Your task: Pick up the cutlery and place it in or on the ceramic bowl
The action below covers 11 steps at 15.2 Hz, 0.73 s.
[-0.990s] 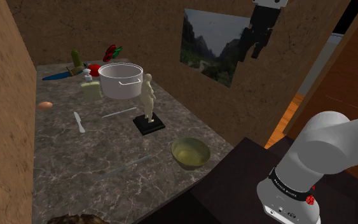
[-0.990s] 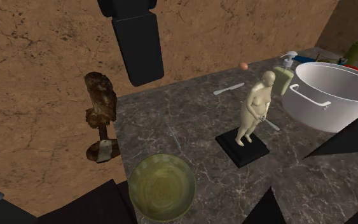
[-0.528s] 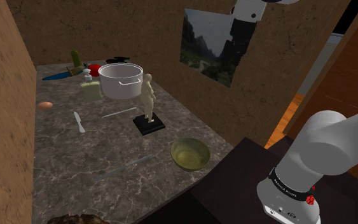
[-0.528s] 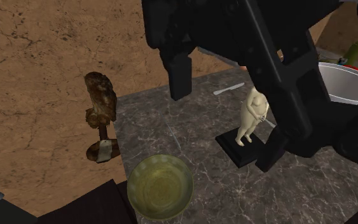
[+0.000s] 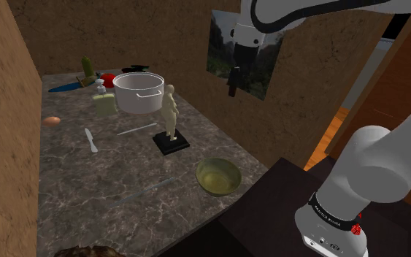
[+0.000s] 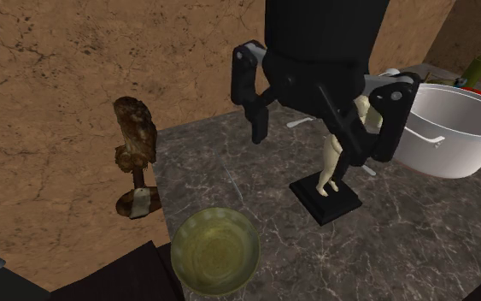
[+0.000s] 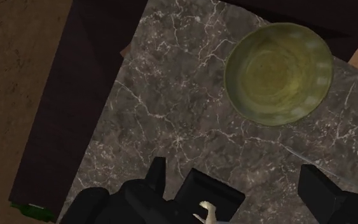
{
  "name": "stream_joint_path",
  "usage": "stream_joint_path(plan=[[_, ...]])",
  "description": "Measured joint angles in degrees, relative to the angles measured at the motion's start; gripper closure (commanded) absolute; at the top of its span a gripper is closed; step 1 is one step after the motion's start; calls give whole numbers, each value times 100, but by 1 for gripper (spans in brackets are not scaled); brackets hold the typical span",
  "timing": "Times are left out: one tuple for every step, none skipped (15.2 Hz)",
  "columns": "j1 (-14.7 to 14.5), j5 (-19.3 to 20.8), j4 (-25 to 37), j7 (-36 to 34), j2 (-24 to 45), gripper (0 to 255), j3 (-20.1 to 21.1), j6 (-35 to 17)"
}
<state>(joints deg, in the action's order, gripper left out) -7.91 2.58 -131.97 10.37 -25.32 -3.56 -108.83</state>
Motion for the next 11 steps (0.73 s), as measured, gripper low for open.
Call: stream_joint_path(plan=[[-48,-4,28,120,179,0,-4,-140],[-105,-16,38,218,339,0,14,-277],[-166,-32,93,303,488,0,42,-361],[-224,-46,131,393,666,0,67,-489],[-276,-57,164,492,858,0,87,-636],[-322,-64,160,596,988,0,104,-758],[-372,-73,209,693,1159,0,128,-871],[-423,-83,285,785,1364,0,156,-989],[-465,-89,345,891,1552,0,178,-1102],[-511,-95,384,981,1714,0,209,-1212],[-555,-97,397,1071,1871,0,242,-1341]])
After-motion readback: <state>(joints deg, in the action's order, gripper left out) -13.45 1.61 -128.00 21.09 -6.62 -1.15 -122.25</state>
